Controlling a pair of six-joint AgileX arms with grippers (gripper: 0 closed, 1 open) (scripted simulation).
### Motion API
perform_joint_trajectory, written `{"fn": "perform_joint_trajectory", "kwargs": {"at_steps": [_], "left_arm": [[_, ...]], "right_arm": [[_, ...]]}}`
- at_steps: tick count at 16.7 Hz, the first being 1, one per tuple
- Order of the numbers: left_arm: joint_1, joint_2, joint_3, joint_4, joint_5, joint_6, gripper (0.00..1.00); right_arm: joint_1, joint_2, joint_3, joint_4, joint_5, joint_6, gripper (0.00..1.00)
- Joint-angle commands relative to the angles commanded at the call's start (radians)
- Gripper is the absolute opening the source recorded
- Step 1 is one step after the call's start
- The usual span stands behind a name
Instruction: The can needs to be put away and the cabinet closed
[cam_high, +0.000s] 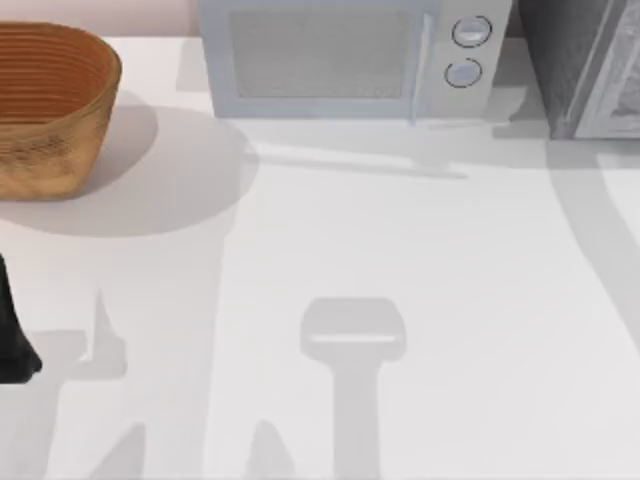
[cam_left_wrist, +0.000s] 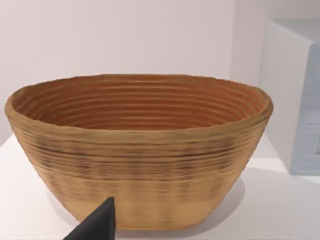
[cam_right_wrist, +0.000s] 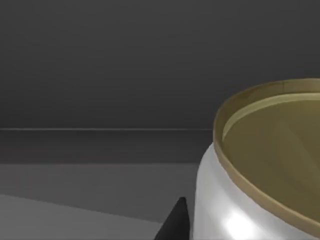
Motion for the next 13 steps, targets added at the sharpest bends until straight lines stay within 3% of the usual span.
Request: {"fn": "perform_joint_trajectory", "kwargs": {"at_steps": [9, 13], "left_arm": [[0.000, 0.000, 0.000, 0.000, 0.000, 0.000, 1.00], [0.000, 0.000, 0.000, 0.000, 0.000, 0.000, 1.00]], "right_arm": [[0.001, 0.052, 0.069, -0.016, 0.005, 0.002, 0.00], [-0.010, 0.154, 0.206, -0.051, -0.005, 0.002, 0.00]]}}
